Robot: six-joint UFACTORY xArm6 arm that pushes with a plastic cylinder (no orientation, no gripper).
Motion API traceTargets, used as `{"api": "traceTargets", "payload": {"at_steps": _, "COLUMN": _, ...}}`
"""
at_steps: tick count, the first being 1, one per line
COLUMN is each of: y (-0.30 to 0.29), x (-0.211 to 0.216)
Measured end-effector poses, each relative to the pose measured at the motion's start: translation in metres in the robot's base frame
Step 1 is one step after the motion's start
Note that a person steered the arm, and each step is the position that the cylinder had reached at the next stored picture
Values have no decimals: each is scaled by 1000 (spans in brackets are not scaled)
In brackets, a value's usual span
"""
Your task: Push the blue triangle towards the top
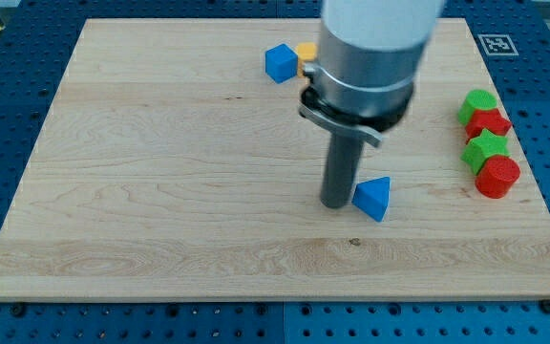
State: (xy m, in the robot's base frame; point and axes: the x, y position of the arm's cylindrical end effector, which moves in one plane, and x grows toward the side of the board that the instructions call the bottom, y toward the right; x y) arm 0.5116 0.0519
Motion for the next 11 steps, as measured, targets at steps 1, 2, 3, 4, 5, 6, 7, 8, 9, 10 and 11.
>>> {"api": "traceTargets", "payload": {"at_steps": 1, "y": -2, "x": 15}}
{"api": "traceTargets", "payload": {"at_steps": 2, "y": 5, "x": 57}}
{"api": "traceTargets", "payload": {"at_steps": 3, "y": 29, "x": 64}}
{"api": "traceTargets", "payload": {"at_steps": 4, "y": 56, "x": 20}}
{"api": "traceTargets", "payload": {"at_steps": 5, "y": 31, "x": -34}}
{"api": "traceTargets", "payload": {"at_steps": 6, "y": 2, "x": -69}}
{"api": "traceTargets", "payload": {"at_steps": 7, "y": 8, "x": -31}}
{"api": "traceTargets", "payload": {"at_steps": 8, "y": 24, "x": 6}}
{"api": "traceTargets", "payload": {"at_steps": 9, "y": 51, "x": 8}}
{"api": "traceTargets", "payload": {"at_steps": 10, "y": 75, "x": -12}}
{"api": "traceTargets", "payload": {"at_steps": 11, "y": 60, "x": -31}}
